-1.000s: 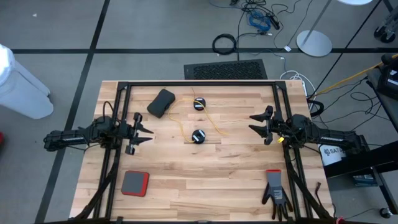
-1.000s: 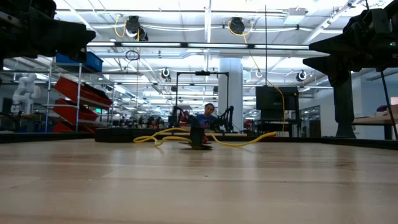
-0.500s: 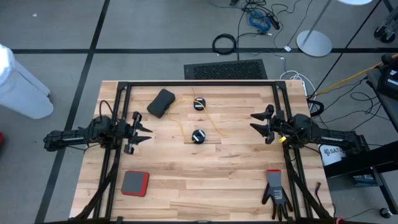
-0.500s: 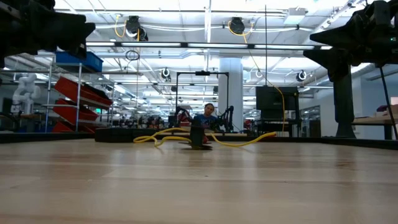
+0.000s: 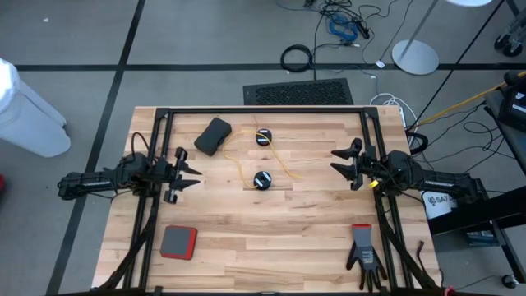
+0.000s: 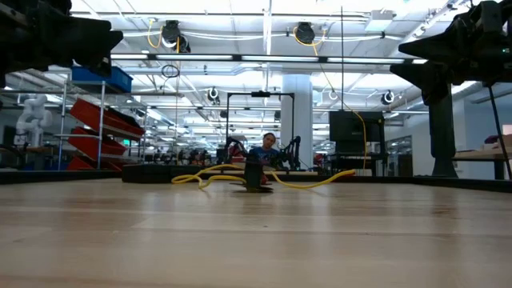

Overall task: Coil cords
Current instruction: Coil the yellow wire onto the black spool

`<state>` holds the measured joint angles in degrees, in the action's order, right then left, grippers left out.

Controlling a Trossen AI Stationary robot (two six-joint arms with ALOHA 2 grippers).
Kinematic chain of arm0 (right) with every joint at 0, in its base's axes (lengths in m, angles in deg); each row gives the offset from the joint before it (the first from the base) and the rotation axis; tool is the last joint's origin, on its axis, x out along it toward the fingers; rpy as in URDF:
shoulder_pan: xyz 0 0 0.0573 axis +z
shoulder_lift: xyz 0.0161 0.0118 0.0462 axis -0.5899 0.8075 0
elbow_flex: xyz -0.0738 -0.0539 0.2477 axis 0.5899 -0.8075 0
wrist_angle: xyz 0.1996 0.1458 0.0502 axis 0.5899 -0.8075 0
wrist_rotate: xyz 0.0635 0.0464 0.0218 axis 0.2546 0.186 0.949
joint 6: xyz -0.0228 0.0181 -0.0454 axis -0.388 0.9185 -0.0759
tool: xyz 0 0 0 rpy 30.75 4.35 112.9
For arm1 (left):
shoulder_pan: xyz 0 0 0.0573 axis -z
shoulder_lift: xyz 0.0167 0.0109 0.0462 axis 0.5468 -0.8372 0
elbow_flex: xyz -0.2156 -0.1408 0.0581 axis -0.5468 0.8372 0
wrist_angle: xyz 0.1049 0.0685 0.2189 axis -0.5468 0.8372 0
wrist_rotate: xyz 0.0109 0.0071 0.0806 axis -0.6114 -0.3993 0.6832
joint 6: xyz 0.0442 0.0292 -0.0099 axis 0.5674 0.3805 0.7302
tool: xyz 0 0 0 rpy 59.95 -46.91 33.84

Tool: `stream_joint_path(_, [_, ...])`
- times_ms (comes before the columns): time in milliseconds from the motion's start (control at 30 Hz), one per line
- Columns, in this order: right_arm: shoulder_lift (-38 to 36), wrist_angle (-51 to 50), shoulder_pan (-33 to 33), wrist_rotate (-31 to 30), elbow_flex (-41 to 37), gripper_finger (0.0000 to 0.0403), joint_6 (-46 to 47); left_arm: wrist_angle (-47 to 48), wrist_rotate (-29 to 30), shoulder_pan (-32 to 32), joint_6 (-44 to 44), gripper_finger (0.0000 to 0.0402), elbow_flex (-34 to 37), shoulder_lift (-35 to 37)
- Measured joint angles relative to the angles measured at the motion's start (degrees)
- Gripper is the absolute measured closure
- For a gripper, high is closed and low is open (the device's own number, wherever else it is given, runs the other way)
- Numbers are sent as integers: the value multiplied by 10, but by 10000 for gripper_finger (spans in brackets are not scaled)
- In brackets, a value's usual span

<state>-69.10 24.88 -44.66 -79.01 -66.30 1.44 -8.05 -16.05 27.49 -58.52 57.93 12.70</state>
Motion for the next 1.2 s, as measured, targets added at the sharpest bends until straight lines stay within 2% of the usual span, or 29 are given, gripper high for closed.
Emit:
stream_joint_path(833, [0, 6, 0, -1, 0, 172, 0, 0, 7, 0, 0, 278, 0, 0])
stream_joint_path(933, [0, 68, 0, -8, 0, 172, 10, -2, 19, 0, -1, 278, 0, 0])
stream_joint_path(1033, [0, 185, 0, 2, -1, 172, 10, -3, 30, 0, -1, 278, 0, 0])
stream_joint_path(1200, [1, 393, 0, 0, 10, 172, -61, -3, 40, 0, -1, 278, 0, 0])
